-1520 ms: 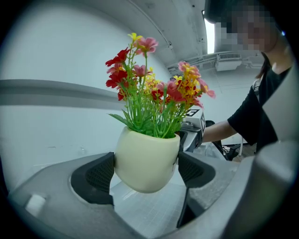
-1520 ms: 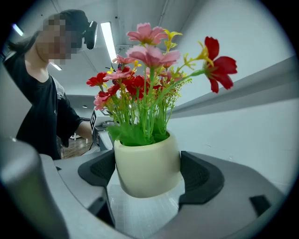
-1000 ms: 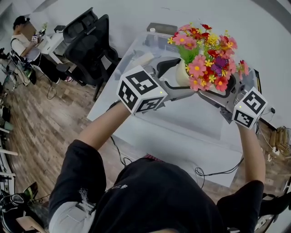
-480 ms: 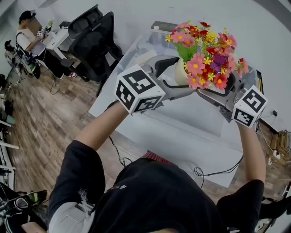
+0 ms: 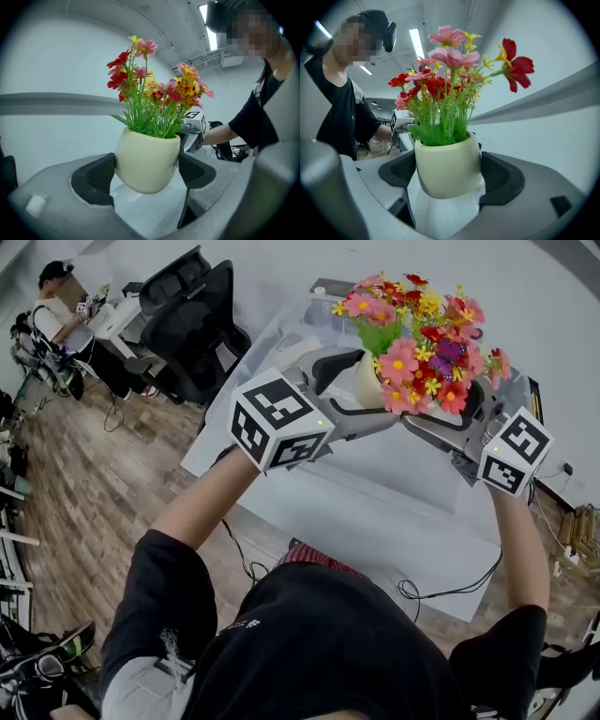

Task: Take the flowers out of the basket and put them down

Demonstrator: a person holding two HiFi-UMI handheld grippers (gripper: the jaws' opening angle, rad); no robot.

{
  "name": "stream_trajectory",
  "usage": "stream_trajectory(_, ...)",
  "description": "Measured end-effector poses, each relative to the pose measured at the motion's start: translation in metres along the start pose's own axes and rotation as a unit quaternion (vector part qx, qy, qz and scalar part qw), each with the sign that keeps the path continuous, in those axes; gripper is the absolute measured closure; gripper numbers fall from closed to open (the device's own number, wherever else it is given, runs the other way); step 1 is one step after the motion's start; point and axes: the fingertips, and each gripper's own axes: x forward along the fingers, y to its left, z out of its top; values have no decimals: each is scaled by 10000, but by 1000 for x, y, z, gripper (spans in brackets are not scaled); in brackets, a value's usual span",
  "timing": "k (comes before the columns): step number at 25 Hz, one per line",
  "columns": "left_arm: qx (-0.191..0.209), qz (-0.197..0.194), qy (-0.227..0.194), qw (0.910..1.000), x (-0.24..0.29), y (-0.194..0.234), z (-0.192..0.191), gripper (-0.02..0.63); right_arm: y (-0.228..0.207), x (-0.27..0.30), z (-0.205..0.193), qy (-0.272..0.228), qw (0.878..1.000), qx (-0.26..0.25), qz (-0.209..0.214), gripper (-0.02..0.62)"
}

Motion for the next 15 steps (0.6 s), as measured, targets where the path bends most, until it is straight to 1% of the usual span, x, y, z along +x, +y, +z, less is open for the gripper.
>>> stream_trajectory(4,-14,-35,17,10000,1,-2,-2,169,1,-2,-3,82,10000,27,-4,152)
stream_trajectory(8,7,-45,-43,10000,0,-1,0,169,1,-1,-1,31,10000,45,-28,152)
stream_trajectory(15,-4,-104,-28,9999,1,-1,-2,169,1,-1,-4,-9,9999,130,-79,152)
